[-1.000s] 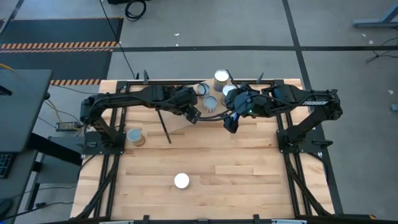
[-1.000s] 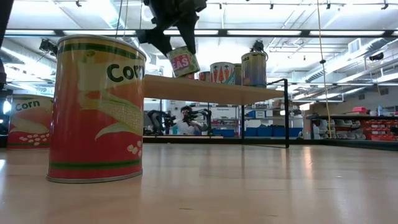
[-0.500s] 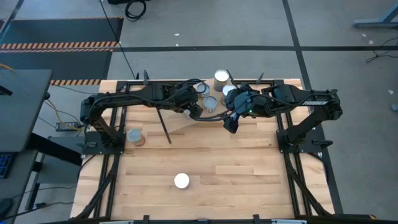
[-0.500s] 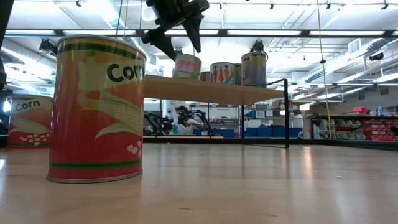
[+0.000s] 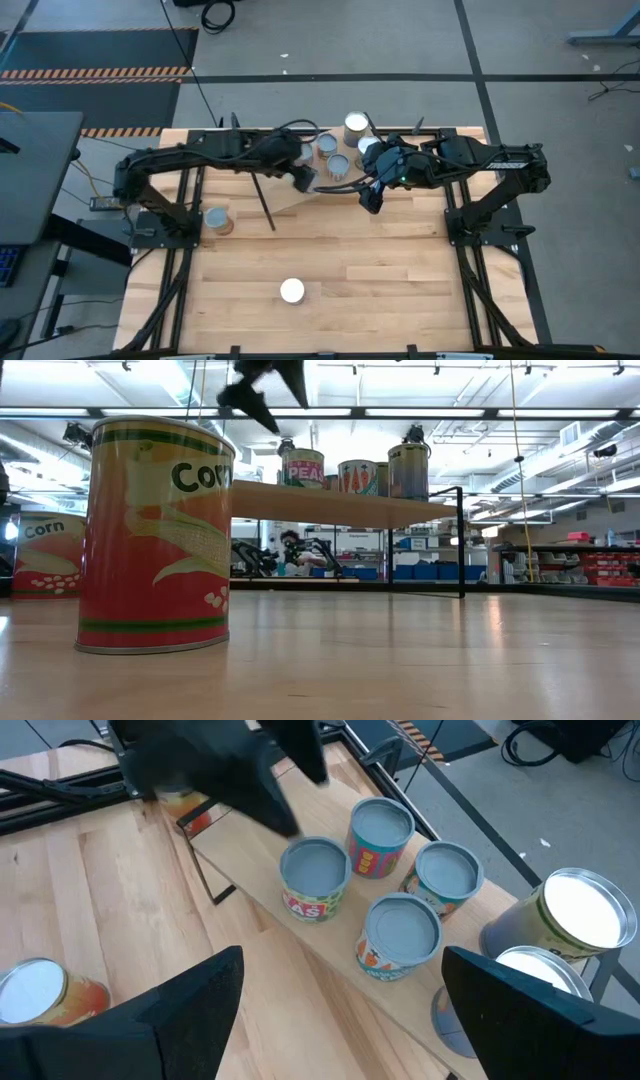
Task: Pick and place cans onto a shelf
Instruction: Put the canned green peas on the shelf
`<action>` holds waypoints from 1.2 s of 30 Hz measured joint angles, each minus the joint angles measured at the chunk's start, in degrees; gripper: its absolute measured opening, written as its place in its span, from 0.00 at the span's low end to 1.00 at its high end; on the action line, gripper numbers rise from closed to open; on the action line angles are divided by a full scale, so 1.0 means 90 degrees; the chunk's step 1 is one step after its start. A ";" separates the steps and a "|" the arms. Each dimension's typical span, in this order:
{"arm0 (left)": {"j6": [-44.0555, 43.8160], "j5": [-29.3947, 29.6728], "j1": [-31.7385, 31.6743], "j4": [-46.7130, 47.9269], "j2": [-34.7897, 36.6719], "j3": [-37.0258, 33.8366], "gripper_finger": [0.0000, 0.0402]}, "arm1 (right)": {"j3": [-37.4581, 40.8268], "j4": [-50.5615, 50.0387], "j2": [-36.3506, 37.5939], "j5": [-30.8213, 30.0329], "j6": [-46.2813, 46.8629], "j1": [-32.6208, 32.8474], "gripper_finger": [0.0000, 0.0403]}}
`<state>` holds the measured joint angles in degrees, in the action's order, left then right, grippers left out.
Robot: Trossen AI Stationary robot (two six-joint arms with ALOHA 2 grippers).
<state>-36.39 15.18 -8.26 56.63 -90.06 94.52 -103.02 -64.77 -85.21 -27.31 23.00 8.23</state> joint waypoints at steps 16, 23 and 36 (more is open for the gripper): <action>-0.0925 -0.0332 0.0244 0.0664 -0.0142 -0.0447 0.52 | 0.0000 0.0066 0.0000 0.0000 0.0040 0.0007 0.87; -0.0945 -0.0219 0.0183 0.0409 -0.0374 -0.0478 0.35 | 0.0000 0.0064 0.0000 0.0044 0.0146 0.0007 0.87; -0.0815 0.0232 0.0145 0.0344 -0.0377 -0.0478 0.31 | 0.0000 0.0063 0.0000 0.0046 0.0308 0.0024 0.87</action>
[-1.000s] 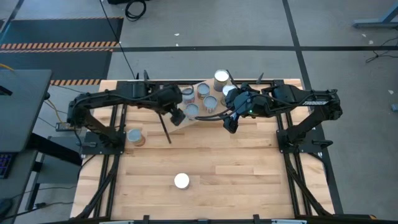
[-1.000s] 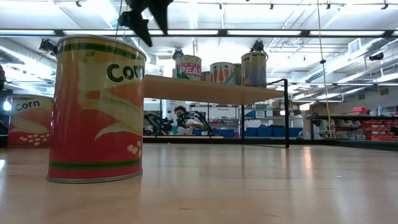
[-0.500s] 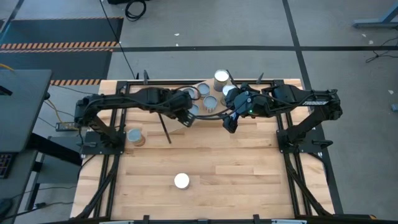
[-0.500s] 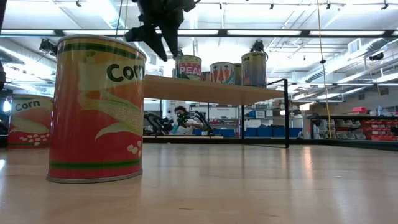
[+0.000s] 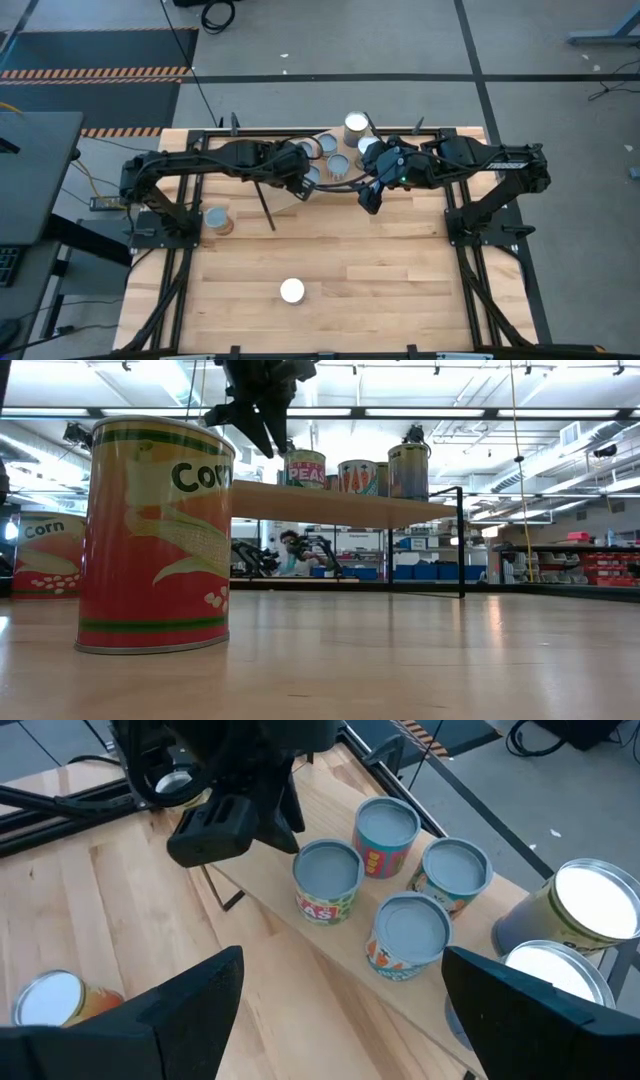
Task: Pick and place cans onto a shelf
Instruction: Put the canned green peas on the shelf
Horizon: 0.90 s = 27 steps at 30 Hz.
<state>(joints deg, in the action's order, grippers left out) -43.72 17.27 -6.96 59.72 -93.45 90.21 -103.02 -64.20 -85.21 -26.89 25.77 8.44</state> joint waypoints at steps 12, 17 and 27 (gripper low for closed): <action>-0.0073 -0.0497 0.0264 0.0114 -0.0031 0.0004 0.31 | 0.0000 -0.0005 0.0000 0.0284 0.0331 0.0134 0.87; -0.0098 -0.0491 0.0334 -0.0229 -0.0254 0.0007 0.31 | 0.0000 0.0005 0.0000 0.0283 0.0461 0.0224 0.87; 0.0077 -0.0274 0.0063 -0.0299 -0.0233 0.0007 0.31 | 0.0000 0.0017 0.0000 0.0286 0.0579 0.0344 0.87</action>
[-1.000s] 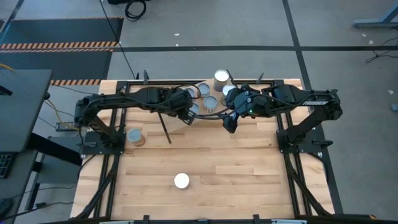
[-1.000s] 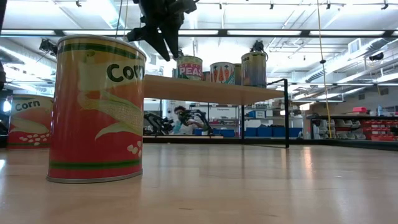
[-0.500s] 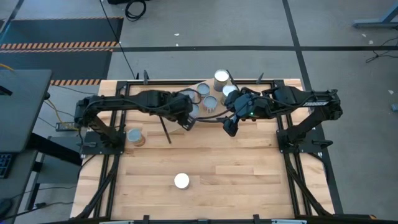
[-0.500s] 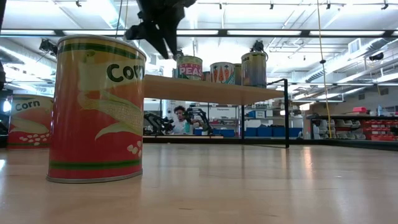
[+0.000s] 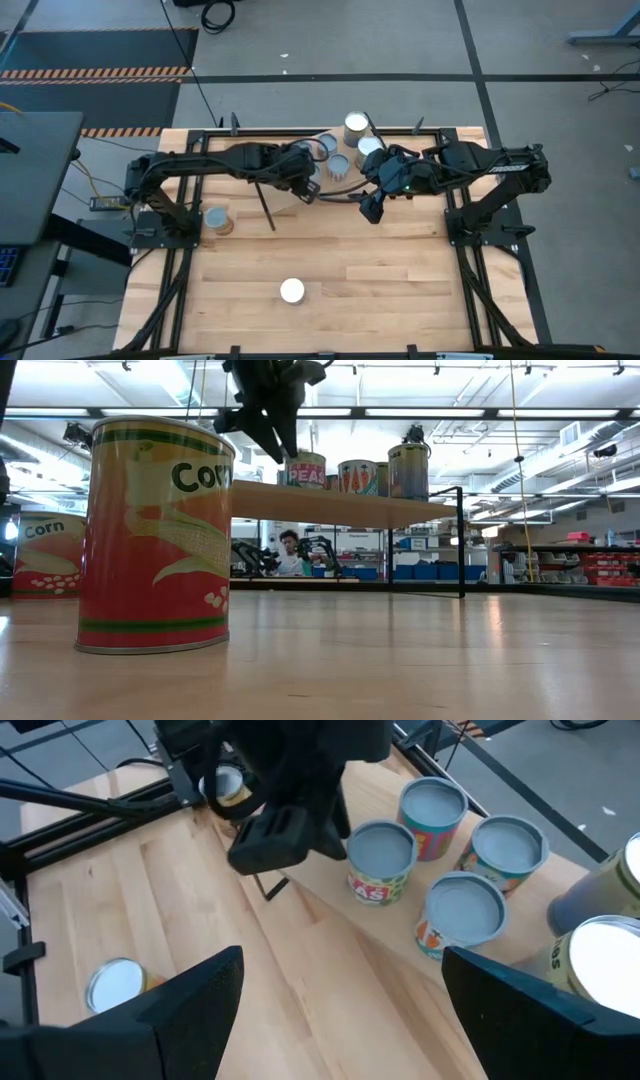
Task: Pick and place cans onto a shelf
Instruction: Put the canned green peas on the shelf, then put the top canned corn on the shelf
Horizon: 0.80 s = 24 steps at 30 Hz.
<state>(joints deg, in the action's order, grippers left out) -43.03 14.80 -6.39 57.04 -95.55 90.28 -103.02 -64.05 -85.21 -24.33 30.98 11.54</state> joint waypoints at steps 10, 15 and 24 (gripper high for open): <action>0.0017 -0.0148 -0.0027 -0.0010 0.0032 0.0002 0.31 | 0.0000 0.0002 0.0000 0.0051 0.0032 0.0011 0.87; 0.0311 -0.0481 0.0202 0.0036 0.0310 0.0183 0.31 | 0.0140 0.0140 0.0000 -0.0207 -0.0413 0.0118 0.87; 0.0014 -0.0344 0.1456 0.1334 0.1706 0.0291 0.32 | 0.0945 0.1107 -0.0002 -0.0339 -0.0891 0.0540 0.87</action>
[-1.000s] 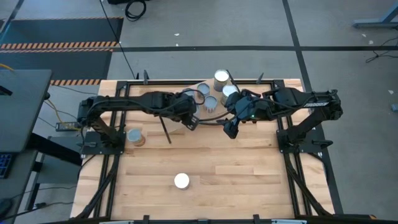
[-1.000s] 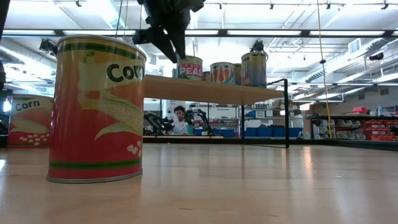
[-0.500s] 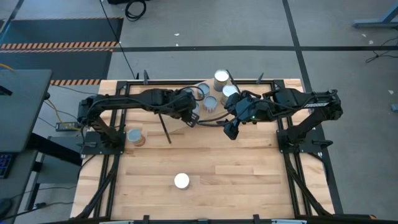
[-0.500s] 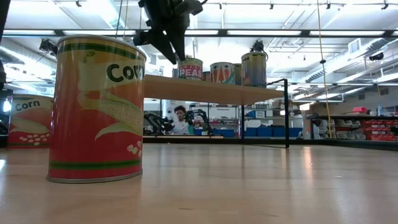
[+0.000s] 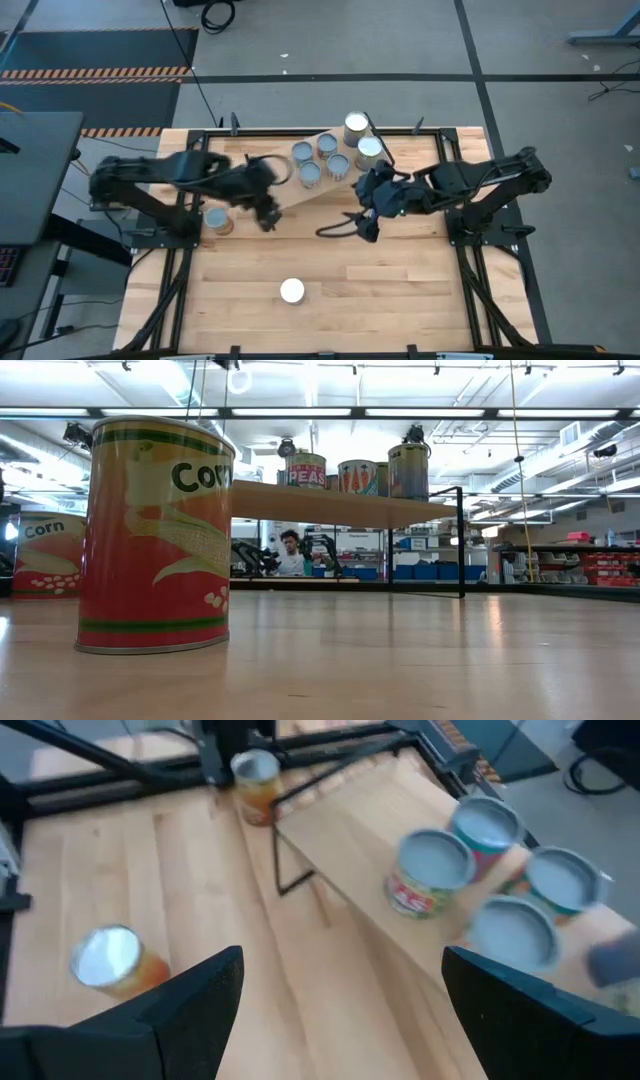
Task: Pick and place cans onto a shelf
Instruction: Put the top canned corn on the shelf
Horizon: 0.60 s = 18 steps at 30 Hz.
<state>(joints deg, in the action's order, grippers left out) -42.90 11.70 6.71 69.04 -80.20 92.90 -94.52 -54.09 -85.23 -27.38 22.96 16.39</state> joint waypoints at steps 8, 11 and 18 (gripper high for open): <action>-0.2469 -0.0377 0.1125 0.2258 0.0566 -0.0202 0.59 | 0.0258 0.0746 -0.0005 -0.0038 -0.0251 0.0242 0.87; -0.2595 -0.0784 0.1021 0.2351 0.0629 -0.0606 0.74 | 0.0258 0.0770 0.0002 -0.0228 -0.0208 0.0272 0.87; -0.2049 -0.1055 0.0382 0.2354 0.0588 -0.2134 0.89 | 0.0258 0.0768 0.0000 -0.0231 -0.0171 0.0298 0.87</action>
<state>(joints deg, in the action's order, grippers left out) -61.33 2.21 10.15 90.22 -74.90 73.70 -92.20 -47.18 -85.23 -29.45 21.42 19.08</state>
